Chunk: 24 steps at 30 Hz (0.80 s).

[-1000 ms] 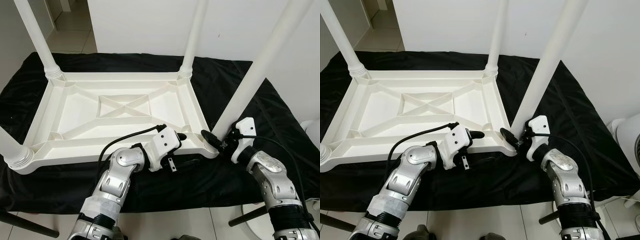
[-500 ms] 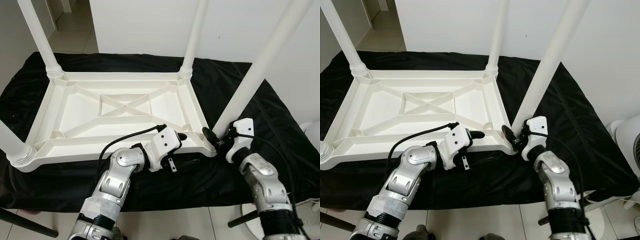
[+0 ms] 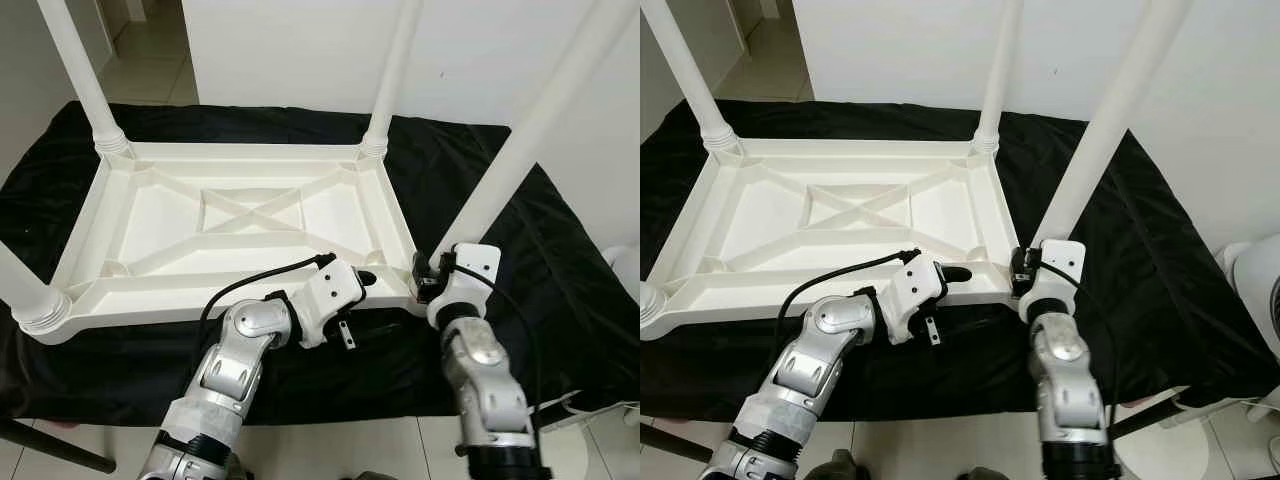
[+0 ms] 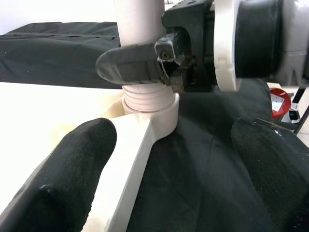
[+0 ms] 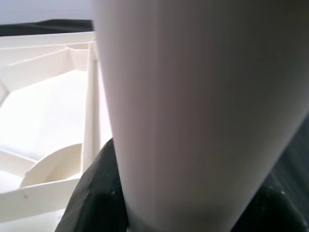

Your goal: Building children table

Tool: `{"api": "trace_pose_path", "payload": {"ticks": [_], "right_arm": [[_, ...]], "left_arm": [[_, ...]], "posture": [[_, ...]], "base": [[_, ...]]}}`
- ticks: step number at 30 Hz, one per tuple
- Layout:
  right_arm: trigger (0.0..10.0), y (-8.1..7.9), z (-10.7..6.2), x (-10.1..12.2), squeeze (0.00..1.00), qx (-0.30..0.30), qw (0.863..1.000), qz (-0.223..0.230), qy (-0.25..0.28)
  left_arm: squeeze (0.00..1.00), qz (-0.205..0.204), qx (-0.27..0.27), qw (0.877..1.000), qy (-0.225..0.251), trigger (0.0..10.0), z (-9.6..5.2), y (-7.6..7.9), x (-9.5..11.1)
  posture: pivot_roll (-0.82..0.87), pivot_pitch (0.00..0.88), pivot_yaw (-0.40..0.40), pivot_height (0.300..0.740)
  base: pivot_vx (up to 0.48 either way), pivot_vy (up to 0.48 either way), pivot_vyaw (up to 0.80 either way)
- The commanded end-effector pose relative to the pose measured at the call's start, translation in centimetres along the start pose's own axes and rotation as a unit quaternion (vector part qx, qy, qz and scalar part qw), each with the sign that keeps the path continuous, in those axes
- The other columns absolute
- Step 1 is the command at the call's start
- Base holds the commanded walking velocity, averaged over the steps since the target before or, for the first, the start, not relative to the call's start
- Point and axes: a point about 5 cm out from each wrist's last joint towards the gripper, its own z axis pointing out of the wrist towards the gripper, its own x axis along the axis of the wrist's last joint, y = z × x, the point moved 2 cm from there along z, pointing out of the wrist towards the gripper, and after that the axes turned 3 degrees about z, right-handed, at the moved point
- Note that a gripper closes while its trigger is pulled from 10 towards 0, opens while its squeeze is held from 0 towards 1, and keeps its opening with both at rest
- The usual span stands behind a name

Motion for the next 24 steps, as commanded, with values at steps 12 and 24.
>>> {"api": "trace_pose_path", "payload": {"ticks": [12, 24], "right_arm": [[10.0, -0.3, -1.0, -0.8, 1.0, -0.034, 0.999, 0.027, -0.025], [10.0, 2.0, -1.7, -0.7, 0.0, 0.116, 0.993, -0.027, -0.003]], "left_arm": [[0.0, -0.001, 0.055, 0.998, -0.004, 10.0, 0.0, -0.6, -0.1], [0.0, 0.002, 0.053, 0.999, -0.002, 10.0, 0.1, -0.7, 0.1]], "posture": [[0.0, 0.0, -0.068, 0.74], [0.0, 0.0, -0.06, 0.74]], "base": [[0.0, 0.0, 0.0], [0.0, 0.0, 0.0]]}}
